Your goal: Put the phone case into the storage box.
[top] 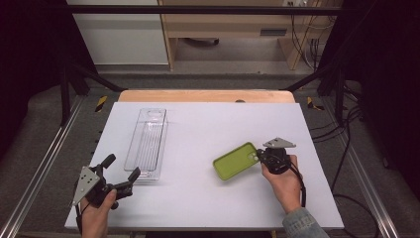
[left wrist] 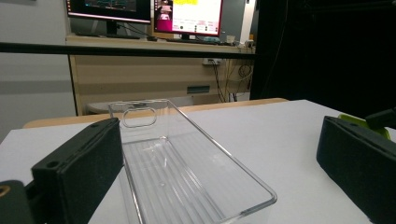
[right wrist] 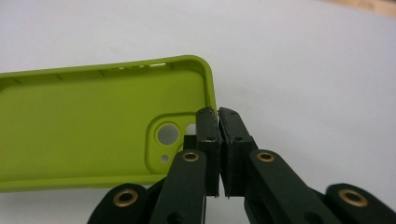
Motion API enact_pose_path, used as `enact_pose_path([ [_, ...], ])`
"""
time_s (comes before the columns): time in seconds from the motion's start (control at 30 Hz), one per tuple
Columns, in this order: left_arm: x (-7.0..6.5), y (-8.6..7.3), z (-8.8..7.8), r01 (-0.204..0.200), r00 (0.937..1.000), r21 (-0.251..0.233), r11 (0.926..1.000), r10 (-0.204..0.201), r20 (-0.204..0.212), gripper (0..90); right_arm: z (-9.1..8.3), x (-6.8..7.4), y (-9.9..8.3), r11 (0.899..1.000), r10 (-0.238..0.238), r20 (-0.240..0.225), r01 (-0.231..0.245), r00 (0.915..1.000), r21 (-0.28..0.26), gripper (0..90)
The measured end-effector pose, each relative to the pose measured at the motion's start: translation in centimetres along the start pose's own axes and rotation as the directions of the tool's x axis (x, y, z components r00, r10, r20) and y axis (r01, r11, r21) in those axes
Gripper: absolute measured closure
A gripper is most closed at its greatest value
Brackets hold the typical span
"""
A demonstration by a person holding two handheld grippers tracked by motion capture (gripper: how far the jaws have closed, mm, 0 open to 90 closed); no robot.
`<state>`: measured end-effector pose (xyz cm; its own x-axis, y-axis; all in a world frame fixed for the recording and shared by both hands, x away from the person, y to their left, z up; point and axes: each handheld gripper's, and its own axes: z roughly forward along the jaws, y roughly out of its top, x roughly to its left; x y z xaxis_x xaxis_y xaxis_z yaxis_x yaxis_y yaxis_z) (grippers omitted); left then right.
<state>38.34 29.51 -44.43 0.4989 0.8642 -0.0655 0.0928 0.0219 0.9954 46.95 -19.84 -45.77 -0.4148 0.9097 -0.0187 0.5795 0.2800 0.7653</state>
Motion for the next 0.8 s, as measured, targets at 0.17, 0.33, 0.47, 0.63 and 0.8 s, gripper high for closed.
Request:
enact_pose_path([
  [0.17, -0.8, 1.5, -0.3, 0.038, 0.9989, 0.040, 0.9985, -0.039, 0.026, 0.0, -1.4, 1.1, 2.6, 0.992, -0.119, 0.008, 0.119, 0.9929, -0.051, 87.9],
  [0.33, -2.5, 3.2, 1.1, -0.007, 0.9984, 0.144, 0.9895, -0.001, 0.056, 0.9, -2.3, 1.5, 4.0, 0.972, -0.216, 0.015, 0.216, 0.9764, -0.088, 88.1],
  [0.47, -3.9, 4.3, 2.7, -0.036, 0.9945, 0.194, 0.9803, 0.017, 0.103, 1.6, -2.8, 2.0, 4.9, 0.946, -0.308, 0.039, 0.310, 0.9507, -0.090, 88.1],
  [0.63, -4.8, 5.3, 4.8, -0.062, 0.9906, 0.239, 0.9690, 0.031, 0.133, 2.3, -3.0, 2.4, 5.6, 0.922, -0.372, 0.049, 0.375, 0.9270, -0.099, 88.1],
  [0.8, -5.0, 6.0, 6.0, -0.028, 0.9860, 0.248, 0.9684, -0.014, 0.166, 2.8, -2.9, 2.6, 5.9, 0.897, -0.416, 0.057, 0.420, 0.9075, -0.134, 88.1],
])
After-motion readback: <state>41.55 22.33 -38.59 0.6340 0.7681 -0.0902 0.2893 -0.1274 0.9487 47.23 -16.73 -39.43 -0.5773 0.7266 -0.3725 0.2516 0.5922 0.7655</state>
